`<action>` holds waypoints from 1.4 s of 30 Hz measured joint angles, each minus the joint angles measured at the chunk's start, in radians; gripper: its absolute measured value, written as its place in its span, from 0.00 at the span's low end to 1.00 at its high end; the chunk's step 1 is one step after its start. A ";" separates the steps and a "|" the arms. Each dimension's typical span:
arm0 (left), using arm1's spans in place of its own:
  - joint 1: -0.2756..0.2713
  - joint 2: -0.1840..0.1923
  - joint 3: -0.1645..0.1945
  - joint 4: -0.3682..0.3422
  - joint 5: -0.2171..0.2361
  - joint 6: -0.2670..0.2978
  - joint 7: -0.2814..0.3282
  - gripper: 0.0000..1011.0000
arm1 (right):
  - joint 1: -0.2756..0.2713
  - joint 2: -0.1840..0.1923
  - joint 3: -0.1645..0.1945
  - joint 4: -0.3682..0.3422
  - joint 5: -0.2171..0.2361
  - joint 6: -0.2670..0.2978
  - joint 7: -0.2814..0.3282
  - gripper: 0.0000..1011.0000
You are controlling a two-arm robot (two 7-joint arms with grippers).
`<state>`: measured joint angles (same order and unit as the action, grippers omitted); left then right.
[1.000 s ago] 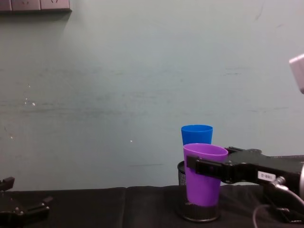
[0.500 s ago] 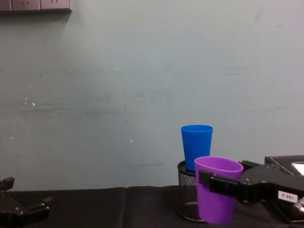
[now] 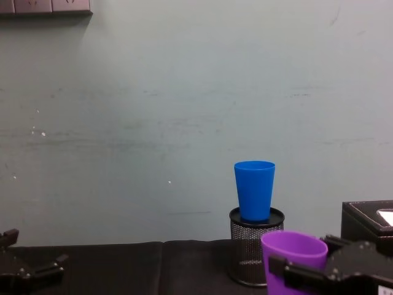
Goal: Pick up one cup with a gripper and tap it against the other cup.
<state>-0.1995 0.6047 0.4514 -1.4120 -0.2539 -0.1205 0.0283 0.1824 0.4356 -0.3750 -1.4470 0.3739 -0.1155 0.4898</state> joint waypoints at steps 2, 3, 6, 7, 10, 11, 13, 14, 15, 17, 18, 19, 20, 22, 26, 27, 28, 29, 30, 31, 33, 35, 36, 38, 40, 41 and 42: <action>0.000 0.000 0.000 0.000 0.000 0.000 0.000 0.99 | -0.007 -0.001 -0.001 0.006 -0.011 -0.010 -0.003 0.73; 0.000 0.000 0.000 0.000 0.000 0.000 0.000 0.99 | -0.008 -0.004 -0.002 0.013 -0.017 -0.015 -0.006 0.73; 0.000 0.000 0.000 0.000 0.000 0.000 0.000 0.99 | -0.009 -0.011 -0.004 0.028 -0.028 -0.023 -0.009 0.72; 0.000 0.000 0.000 0.000 0.000 0.000 0.000 0.99 | -0.008 -0.016 -0.006 0.041 -0.034 -0.029 -0.009 0.73; 0.000 0.000 0.000 0.000 0.000 0.000 0.000 0.99 | -0.006 -0.025 -0.007 0.057 -0.043 -0.040 -0.010 0.73; 0.000 0.000 0.000 0.000 0.000 0.000 0.000 0.99 | -0.004 -0.030 -0.007 0.068 -0.048 -0.049 -0.010 0.72; 0.000 0.000 0.000 0.000 0.000 0.000 0.000 0.99 | -0.003 -0.036 -0.008 0.078 -0.053 -0.057 -0.010 0.73; 0.000 0.000 0.000 0.000 0.000 0.000 0.000 0.99 | -0.002 -0.041 -0.008 0.086 -0.057 -0.064 -0.010 0.72; 0.000 0.000 0.000 0.000 0.000 0.000 0.000 0.99 | -0.001 -0.043 -0.008 0.090 -0.060 -0.068 -0.010 0.73; 0.000 0.000 0.000 0.000 0.000 0.000 0.000 0.99 | 0.001 -0.050 -0.008 0.102 -0.066 -0.076 -0.010 0.73; 0.000 0.000 0.000 0.000 0.000 0.000 0.000 0.99 | 0.002 -0.052 -0.007 0.106 -0.068 -0.078 -0.010 0.73; 0.000 0.000 0.000 0.000 0.000 0.000 0.000 0.99 | 0.003 -0.056 -0.007 0.114 -0.072 -0.082 -0.010 0.72; 0.000 0.000 0.000 0.000 0.000 0.000 0.000 0.99 | 0.003 -0.057 -0.007 0.117 -0.074 -0.085 -0.010 0.73; 0.000 0.000 0.000 0.000 0.000 0.000 0.000 0.99 | 0.004 -0.060 -0.006 0.123 -0.080 -0.089 -0.010 0.73; 0.000 0.000 0.000 0.000 0.000 0.000 0.000 0.99 | 0.008 -0.068 -0.005 0.138 -0.091 -0.094 -0.015 0.72; 0.000 0.000 0.000 0.000 0.000 0.000 0.000 0.99 | 0.009 -0.071 -0.004 0.143 -0.093 -0.094 -0.015 0.73; 0.000 0.000 0.000 0.000 0.000 0.000 0.000 0.99 | 0.009 -0.072 -0.003 0.145 -0.094 -0.094 -0.016 0.73; 0.000 0.000 0.000 0.000 0.000 0.000 0.000 0.99 | 0.009 -0.074 -0.003 0.147 -0.095 -0.094 -0.016 0.72; 0.000 0.000 0.000 0.000 0.000 0.000 0.000 0.99 | 0.009 -0.074 -0.003 0.147 -0.095 -0.094 -0.016 0.73; 0.000 0.000 0.000 0.000 0.000 0.000 0.000 0.99 | 0.009 -0.073 -0.003 0.147 -0.095 -0.094 -0.016 0.73; 0.000 0.000 0.000 0.000 0.000 0.000 0.000 0.99 | 0.009 -0.073 -0.003 0.147 -0.095 -0.094 -0.016 0.72; 0.000 0.000 0.000 0.000 0.000 0.000 0.000 0.99 | 0.009 -0.073 -0.003 0.146 -0.095 -0.094 -0.016 0.73; 0.000 0.000 0.000 0.000 0.000 0.000 0.000 0.99 | 0.009 -0.073 -0.003 0.146 -0.095 -0.094 -0.016 0.73; 0.000 0.000 0.000 0.000 0.000 0.000 0.000 0.99 | 0.009 -0.072 -0.003 0.145 -0.095 -0.094 -0.016 0.76; 0.000 0.000 0.000 0.000 0.000 0.000 0.000 0.99 | 0.009 -0.072 -0.003 0.145 -0.094 -0.094 -0.016 0.80; 0.000 0.000 0.000 0.000 0.000 0.000 0.000 0.99 | 0.009 -0.072 -0.003 0.144 -0.094 -0.094 -0.016 0.82; 0.000 0.000 0.000 0.000 0.000 0.000 0.000 0.99 | 0.009 -0.072 -0.003 0.144 -0.094 -0.094 -0.016 0.83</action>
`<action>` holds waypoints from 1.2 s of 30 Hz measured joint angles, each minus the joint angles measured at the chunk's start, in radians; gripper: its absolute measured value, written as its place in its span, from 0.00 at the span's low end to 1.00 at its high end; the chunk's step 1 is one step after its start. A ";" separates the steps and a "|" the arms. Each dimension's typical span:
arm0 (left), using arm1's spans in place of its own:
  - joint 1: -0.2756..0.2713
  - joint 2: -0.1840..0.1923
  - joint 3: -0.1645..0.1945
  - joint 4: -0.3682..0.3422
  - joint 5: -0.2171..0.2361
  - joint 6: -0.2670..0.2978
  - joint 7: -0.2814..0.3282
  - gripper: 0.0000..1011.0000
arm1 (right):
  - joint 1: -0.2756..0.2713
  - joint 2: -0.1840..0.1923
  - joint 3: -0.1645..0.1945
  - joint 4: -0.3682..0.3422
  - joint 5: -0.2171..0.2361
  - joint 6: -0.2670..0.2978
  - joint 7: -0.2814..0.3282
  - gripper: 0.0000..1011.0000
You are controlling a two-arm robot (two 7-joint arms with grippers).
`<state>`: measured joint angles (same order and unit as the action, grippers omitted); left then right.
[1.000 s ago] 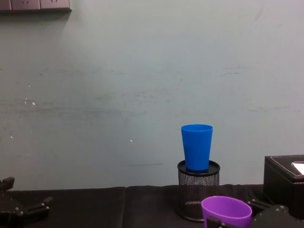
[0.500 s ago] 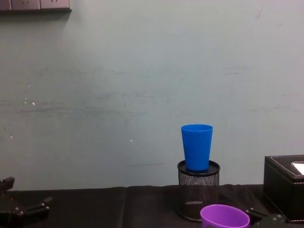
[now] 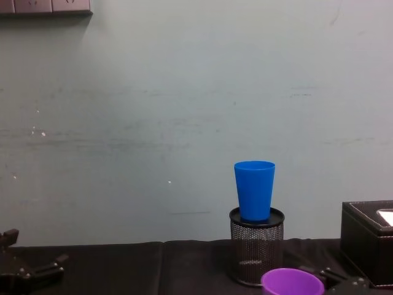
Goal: Pick up one cup with a gripper and tap it against the other cup.
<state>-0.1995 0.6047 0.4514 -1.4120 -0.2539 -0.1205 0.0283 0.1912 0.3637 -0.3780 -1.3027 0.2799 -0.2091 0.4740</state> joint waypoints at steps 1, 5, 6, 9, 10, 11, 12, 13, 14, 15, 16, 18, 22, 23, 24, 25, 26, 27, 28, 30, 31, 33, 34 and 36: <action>0.000 0.000 0.000 0.000 0.000 0.000 0.000 0.99 | 0.000 0.000 0.000 0.000 0.000 0.000 0.000 0.87; 0.000 0.000 0.000 0.000 0.000 0.000 0.000 0.99 | 0.000 0.000 -0.001 -0.001 0.001 0.000 0.000 0.97; 0.000 0.000 0.000 0.000 0.000 0.000 0.000 0.99 | 0.000 0.000 -0.001 -0.001 0.001 0.000 0.000 0.98; 0.000 0.000 0.000 0.000 0.000 0.000 0.000 0.99 | 0.000 0.001 -0.001 -0.002 0.001 0.000 0.000 0.99; 0.000 0.000 0.000 0.000 0.000 0.000 0.000 0.99 | 0.000 0.001 -0.001 -0.002 0.001 0.000 0.000 0.99; 0.000 0.000 0.000 0.000 0.000 0.000 0.000 0.99 | 0.000 0.001 0.000 -0.002 0.001 0.000 0.001 0.99; 0.000 0.000 0.000 0.000 0.000 0.000 0.000 0.99 | -0.001 0.001 0.002 -0.005 0.002 0.000 0.001 0.99; 0.000 0.000 0.000 0.000 0.000 0.000 0.000 0.99 | -0.002 0.000 0.008 -0.013 0.006 -0.004 0.001 0.99; 0.000 0.000 0.000 0.000 0.000 0.000 0.000 0.99 | -0.003 0.000 0.010 -0.018 0.009 -0.007 0.003 0.99; 0.000 0.000 0.000 0.000 0.000 0.000 0.000 0.99 | -0.003 0.000 0.012 -0.022 0.011 -0.009 0.006 0.99; 0.000 0.000 0.000 0.000 0.000 0.000 0.000 0.99 | -0.004 0.000 0.014 -0.027 0.012 -0.011 0.009 0.99; 0.000 0.000 0.000 0.000 0.000 0.000 0.000 0.99 | -0.005 0.002 0.018 -0.042 0.019 -0.015 0.016 0.99; 0.000 0.000 0.000 0.000 0.000 0.000 0.000 0.99 | -0.017 0.006 0.033 -0.083 0.044 -0.014 0.024 0.99; 0.000 0.000 0.000 0.000 0.000 0.000 0.000 0.99 | -0.020 0.006 0.036 -0.091 0.048 -0.013 0.023 0.99; 0.000 0.000 0.000 0.000 0.000 0.000 0.000 0.99 | -0.028 0.007 0.045 -0.104 0.054 -0.012 0.019 0.99; 0.000 0.000 0.000 0.000 0.000 0.000 0.000 0.99 | -0.031 0.006 0.049 -0.109 0.057 -0.011 0.014 0.99; 0.000 0.000 0.000 0.000 0.000 0.000 0.000 0.99 | -0.035 0.005 0.055 -0.115 0.058 -0.011 0.006 0.99; 0.000 0.000 0.000 0.000 0.000 0.000 0.000 0.99 | -0.039 0.003 0.061 -0.121 0.058 -0.009 -0.006 0.99; 0.000 0.000 0.000 0.000 0.000 0.000 0.000 0.99 | -0.045 -0.003 0.070 -0.127 0.058 -0.007 -0.028 0.99; 0.000 0.000 0.000 0.000 0.000 0.000 0.000 0.99 | -0.051 -0.011 0.083 -0.130 0.053 -0.005 -0.059 0.99; 0.000 0.000 0.000 0.000 0.000 0.000 0.000 0.99 | -0.053 -0.016 0.090 -0.130 0.048 -0.003 -0.074 0.99; 0.000 0.000 0.000 0.000 0.000 0.000 0.000 0.99 | -0.061 -0.038 0.116 -0.126 0.022 0.004 -0.142 0.99; 0.000 0.000 0.000 0.000 0.000 0.000 0.000 0.99 | -0.061 -0.038 0.116 -0.126 0.022 0.004 -0.142 0.99; 0.000 0.000 0.000 0.000 0.000 0.000 0.000 0.99 | -0.065 -0.057 0.134 -0.117 -0.003 0.009 -0.199 0.99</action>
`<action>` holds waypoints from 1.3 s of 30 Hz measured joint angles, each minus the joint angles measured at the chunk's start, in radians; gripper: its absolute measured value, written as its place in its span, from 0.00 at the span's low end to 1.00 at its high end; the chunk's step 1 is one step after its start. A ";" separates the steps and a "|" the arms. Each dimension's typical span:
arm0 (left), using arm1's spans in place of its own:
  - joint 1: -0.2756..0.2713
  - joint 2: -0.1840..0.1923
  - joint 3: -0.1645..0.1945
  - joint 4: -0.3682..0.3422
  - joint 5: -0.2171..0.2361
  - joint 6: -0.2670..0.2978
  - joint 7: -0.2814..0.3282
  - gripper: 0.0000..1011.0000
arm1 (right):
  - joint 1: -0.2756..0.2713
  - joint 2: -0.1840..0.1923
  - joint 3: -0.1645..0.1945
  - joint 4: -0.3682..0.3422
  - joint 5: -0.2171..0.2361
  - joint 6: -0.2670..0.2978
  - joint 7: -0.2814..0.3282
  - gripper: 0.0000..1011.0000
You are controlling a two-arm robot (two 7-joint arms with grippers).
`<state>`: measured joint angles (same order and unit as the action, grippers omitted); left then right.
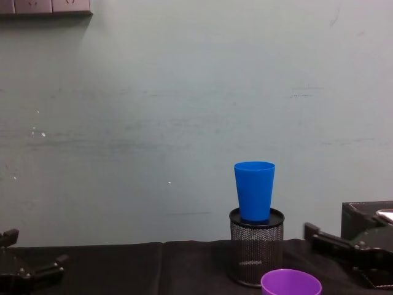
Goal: Pick up one cup with a gripper and tap it against the other cup.
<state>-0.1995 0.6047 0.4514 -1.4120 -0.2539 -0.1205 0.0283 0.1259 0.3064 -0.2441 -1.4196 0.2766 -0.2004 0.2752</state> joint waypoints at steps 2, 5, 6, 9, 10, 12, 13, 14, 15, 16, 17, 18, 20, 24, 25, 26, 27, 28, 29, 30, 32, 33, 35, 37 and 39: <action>0.000 0.000 0.000 0.000 0.000 0.000 0.000 0.99 | -0.001 -0.017 0.013 0.012 -0.025 0.005 -0.045 0.99; 0.000 0.000 0.000 0.000 0.000 0.000 0.000 0.99 | 0.001 -0.037 0.025 0.032 -0.054 0.013 -0.092 0.99; 0.000 0.000 0.000 0.000 0.000 0.000 0.000 0.99 | 0.003 -0.042 0.028 0.039 -0.061 0.015 -0.100 0.99; 0.000 0.000 0.000 0.000 0.000 0.000 0.000 0.99 | 0.012 -0.057 0.031 0.067 -0.083 0.025 -0.124 0.99; 0.000 0.000 0.000 0.000 0.000 0.000 0.000 0.99 | 0.014 -0.060 0.031 0.073 -0.088 0.026 -0.126 0.99; 0.000 0.000 0.000 0.000 0.000 0.000 0.000 0.99 | 0.020 -0.068 0.032 0.091 -0.102 0.028 -0.131 0.99; 0.000 0.000 0.000 0.000 0.000 0.000 0.000 0.99 | 0.022 -0.070 0.032 0.095 -0.105 0.028 -0.131 0.99; 0.000 0.000 0.000 0.000 0.000 0.000 0.000 0.99 | 0.024 -0.071 0.032 0.099 -0.108 0.028 -0.131 0.99; 0.000 0.000 0.000 0.000 0.000 0.000 0.000 0.99 | 0.025 -0.073 0.032 0.103 -0.111 0.027 -0.132 0.99; 0.000 0.000 0.000 0.000 0.000 0.000 0.000 0.99 | 0.025 -0.073 0.032 0.103 -0.111 0.027 -0.132 0.99; 0.000 0.000 0.000 0.000 0.000 0.000 0.000 0.99 | 0.025 -0.072 0.032 0.102 -0.111 0.028 -0.132 0.99; 0.000 0.000 0.000 0.000 0.000 0.000 0.000 0.99 | 0.025 -0.072 0.032 0.102 -0.111 0.027 -0.132 0.99; 0.000 0.000 0.000 0.000 0.000 0.000 0.000 0.99 | 0.025 -0.072 0.032 0.101 -0.111 0.027 -0.133 0.99; 0.000 0.000 0.000 0.000 0.000 0.000 0.000 0.99 | 0.024 -0.071 0.032 0.099 -0.110 0.027 -0.134 0.99; 0.000 0.000 0.000 0.000 0.000 0.000 0.000 0.99 | 0.024 -0.071 0.032 0.098 -0.110 0.027 -0.135 0.99; 0.000 0.000 0.000 0.000 0.000 0.000 0.000 0.99 | 0.024 -0.071 0.032 0.098 -0.110 0.027 -0.135 0.99; 0.000 0.000 0.000 0.000 0.000 0.000 0.000 0.99 | 0.023 -0.071 0.032 0.098 -0.110 0.027 -0.135 0.99; 0.000 0.000 0.000 0.000 0.000 0.000 0.000 0.99 | 0.023 -0.071 0.032 0.097 -0.109 0.027 -0.135 0.99; 0.000 0.000 0.000 0.000 0.000 0.000 0.000 0.99 | 0.023 -0.071 0.032 0.097 -0.109 0.027 -0.135 0.99; 0.000 0.000 0.000 0.000 0.000 0.000 0.000 0.99 | 0.023 -0.071 0.032 0.097 -0.109 0.027 -0.135 0.99; 0.000 0.000 0.000 0.000 0.000 0.000 0.000 0.99 | 0.023 -0.071 0.032 0.096 -0.108 0.027 -0.135 0.99; 0.000 0.000 0.000 0.000 0.000 0.000 0.000 0.99 | 0.023 -0.071 0.032 0.096 -0.108 0.027 -0.135 0.99; 0.000 0.000 0.000 0.000 0.000 0.000 0.000 0.99 | 0.023 -0.071 0.032 0.096 -0.108 0.027 -0.135 0.99; 0.000 0.000 0.000 0.000 0.000 0.000 0.000 0.99 | 0.022 -0.070 0.032 0.096 -0.108 0.027 -0.135 0.99; 0.000 0.000 0.000 0.000 0.000 0.000 0.000 0.99 | 0.022 -0.070 0.032 0.096 -0.107 0.027 -0.135 0.99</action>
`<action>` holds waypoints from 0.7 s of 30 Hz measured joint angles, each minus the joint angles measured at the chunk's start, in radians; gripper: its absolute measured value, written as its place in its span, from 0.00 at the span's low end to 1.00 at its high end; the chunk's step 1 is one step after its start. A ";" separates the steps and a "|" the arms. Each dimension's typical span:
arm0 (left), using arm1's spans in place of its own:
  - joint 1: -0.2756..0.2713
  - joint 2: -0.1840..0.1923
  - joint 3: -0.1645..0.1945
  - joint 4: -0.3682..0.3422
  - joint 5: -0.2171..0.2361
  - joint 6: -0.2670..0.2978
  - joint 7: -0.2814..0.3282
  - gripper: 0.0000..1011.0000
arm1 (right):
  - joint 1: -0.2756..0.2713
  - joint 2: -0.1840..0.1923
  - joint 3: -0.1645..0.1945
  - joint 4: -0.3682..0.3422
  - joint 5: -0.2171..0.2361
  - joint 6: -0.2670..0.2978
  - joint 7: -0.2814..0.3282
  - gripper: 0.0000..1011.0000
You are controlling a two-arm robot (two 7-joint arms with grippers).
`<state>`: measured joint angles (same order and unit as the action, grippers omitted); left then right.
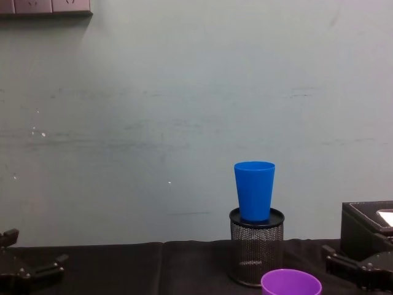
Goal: Pick up one cup with a gripper and tap it against the other cup.
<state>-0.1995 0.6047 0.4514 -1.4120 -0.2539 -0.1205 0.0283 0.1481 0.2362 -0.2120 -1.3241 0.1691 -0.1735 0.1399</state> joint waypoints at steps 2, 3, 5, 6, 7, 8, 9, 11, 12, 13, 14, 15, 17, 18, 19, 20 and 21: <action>0.000 0.000 0.000 0.000 0.000 0.000 0.000 0.99 | 0.000 0.000 0.000 0.000 0.000 0.000 0.000 0.99; 0.000 0.000 0.000 0.000 0.000 0.000 0.000 0.99 | 0.000 0.000 0.000 0.000 0.000 0.000 0.000 0.99; 0.000 0.000 0.000 0.000 0.000 0.000 0.000 0.99 | 0.000 0.000 0.000 0.000 0.001 0.000 0.000 0.99; 0.000 0.000 0.000 0.000 0.000 0.000 0.000 0.99 | 0.000 0.000 0.000 -0.001 0.001 0.000 0.000 0.99; 0.000 0.000 0.000 0.000 0.000 0.000 0.000 0.99 | 0.000 0.000 0.000 -0.001 0.001 0.000 0.000 0.99; 0.000 0.000 0.000 0.000 0.000 0.000 0.000 0.99 | 0.000 0.000 0.000 -0.001 0.001 0.000 0.000 0.99; 0.000 0.000 0.000 0.000 0.000 0.000 0.000 0.99 | 0.000 0.000 0.000 -0.001 0.001 0.000 0.000 0.99; 0.000 0.000 0.000 0.000 0.000 0.000 0.000 0.99 | 0.000 0.000 0.000 -0.001 0.001 0.000 0.000 0.99; 0.000 0.000 0.000 0.000 0.000 0.000 0.000 0.99 | 0.000 0.000 0.000 -0.001 0.001 0.000 0.000 0.99; 0.000 0.000 0.000 0.000 0.000 0.000 0.000 0.99 | 0.000 0.000 0.000 -0.001 0.001 0.000 0.000 0.99; 0.000 0.000 0.000 0.000 0.000 0.000 0.000 0.99 | 0.000 0.000 0.000 -0.001 0.001 0.000 0.000 0.99; 0.000 0.000 0.000 0.000 0.000 0.000 0.000 0.99 | 0.000 0.000 0.000 -0.001 0.001 0.000 0.000 0.99; 0.000 0.000 0.000 0.000 0.000 0.000 0.000 0.99 | 0.000 0.000 0.000 -0.001 0.001 0.000 0.000 0.99; 0.000 0.000 0.000 0.000 0.000 0.000 0.000 0.99 | 0.000 0.000 0.000 -0.001 0.001 0.000 0.000 0.99; 0.000 0.000 0.000 0.000 0.000 0.000 0.000 0.99 | 0.000 0.000 0.000 -0.001 0.001 0.000 0.000 0.99; 0.000 0.000 0.000 0.000 0.000 0.000 0.000 0.99 | 0.000 0.000 0.000 -0.002 0.001 0.000 0.000 0.99; 0.000 0.000 0.000 0.000 0.000 0.000 0.000 0.99 | 0.000 0.000 0.000 -0.001 0.001 0.000 0.000 0.99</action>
<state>-0.1995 0.6047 0.4514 -1.4120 -0.2539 -0.1205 0.0283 0.1477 0.2365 -0.2121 -1.3256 0.1704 -0.1735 0.1400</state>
